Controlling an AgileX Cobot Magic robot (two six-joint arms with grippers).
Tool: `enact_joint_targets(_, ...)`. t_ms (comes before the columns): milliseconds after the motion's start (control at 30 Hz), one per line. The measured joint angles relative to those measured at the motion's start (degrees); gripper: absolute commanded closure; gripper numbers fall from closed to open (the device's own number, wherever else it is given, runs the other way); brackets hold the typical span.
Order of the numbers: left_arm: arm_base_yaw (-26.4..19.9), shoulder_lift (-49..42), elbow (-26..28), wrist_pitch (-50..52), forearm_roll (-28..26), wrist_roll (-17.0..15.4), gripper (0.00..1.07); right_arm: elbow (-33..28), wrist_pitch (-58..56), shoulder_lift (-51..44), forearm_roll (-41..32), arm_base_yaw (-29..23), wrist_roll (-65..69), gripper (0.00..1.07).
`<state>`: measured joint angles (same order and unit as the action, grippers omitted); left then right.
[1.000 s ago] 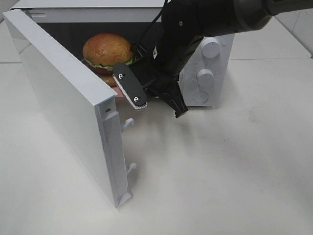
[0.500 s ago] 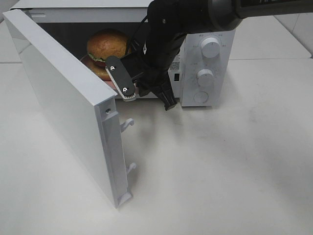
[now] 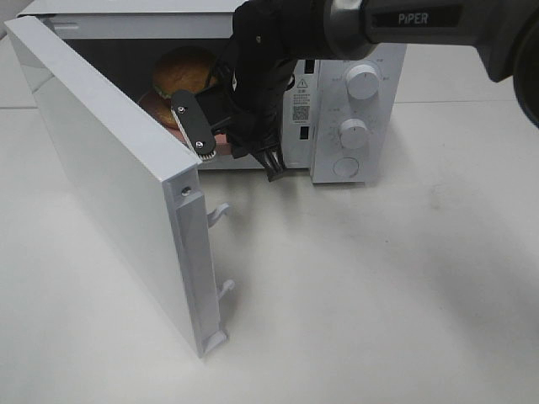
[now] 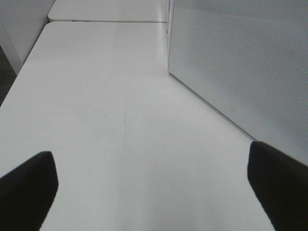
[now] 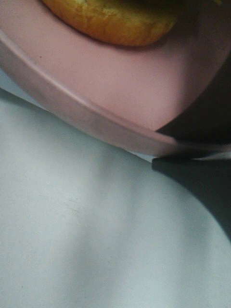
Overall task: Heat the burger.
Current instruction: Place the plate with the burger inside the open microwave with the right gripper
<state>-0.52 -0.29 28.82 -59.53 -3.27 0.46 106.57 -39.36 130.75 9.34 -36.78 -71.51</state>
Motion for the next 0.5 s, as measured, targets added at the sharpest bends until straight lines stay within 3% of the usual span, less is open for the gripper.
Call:
enact_joint_targets(233, 0.00, 0.00, 0.00, 0.00, 0.00, 0.00, 0.07, 5.04, -1.09, 3.44, 0.69, 0.00, 0.97, 1.07)
enact_joint_targets(500, 0.00, 0.00, 0.00, 0.00, 0.00, 0.00, 0.07, 6.65, -0.80, 4.76, 1.15, 0.00, 2.06, 1.06)
